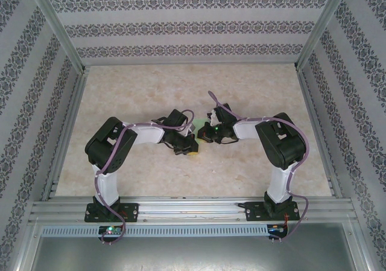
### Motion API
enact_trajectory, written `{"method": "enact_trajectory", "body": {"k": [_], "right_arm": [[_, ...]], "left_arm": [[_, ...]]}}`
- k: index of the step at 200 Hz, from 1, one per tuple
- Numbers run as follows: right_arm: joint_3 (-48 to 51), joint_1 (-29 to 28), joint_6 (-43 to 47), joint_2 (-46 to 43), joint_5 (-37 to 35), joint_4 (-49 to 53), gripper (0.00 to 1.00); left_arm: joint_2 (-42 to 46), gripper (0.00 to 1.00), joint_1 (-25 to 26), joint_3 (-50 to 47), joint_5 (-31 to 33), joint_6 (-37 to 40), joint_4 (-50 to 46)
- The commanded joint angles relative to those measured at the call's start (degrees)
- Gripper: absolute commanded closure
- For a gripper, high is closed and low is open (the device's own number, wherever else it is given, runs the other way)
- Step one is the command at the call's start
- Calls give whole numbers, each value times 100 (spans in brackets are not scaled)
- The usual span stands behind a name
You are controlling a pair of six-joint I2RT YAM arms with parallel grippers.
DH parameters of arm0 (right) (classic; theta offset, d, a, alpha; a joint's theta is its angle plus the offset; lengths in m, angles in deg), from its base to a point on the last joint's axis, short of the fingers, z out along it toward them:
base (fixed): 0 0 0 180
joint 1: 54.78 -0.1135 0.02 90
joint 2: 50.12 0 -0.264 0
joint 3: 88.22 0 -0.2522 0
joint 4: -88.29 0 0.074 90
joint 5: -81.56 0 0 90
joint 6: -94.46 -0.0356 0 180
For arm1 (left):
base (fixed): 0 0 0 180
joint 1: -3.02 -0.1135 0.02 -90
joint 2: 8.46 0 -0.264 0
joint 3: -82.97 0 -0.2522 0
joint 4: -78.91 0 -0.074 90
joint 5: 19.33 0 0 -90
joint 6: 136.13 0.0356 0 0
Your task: Fold a paper plane with a square sheet of paper (fold left side to right side)
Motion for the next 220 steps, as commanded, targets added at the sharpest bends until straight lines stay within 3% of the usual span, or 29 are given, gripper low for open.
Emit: {"method": "enact_trajectory", "body": {"k": [1,220], "right_arm": [[189,-85,166,480,-642,797,100],[171,-97,112,542,-769,899,100]], "left_arm": [[-97,94,18,-99,-85,-105,150],[-148,93,167,-508,-118,-626,1033]]}}
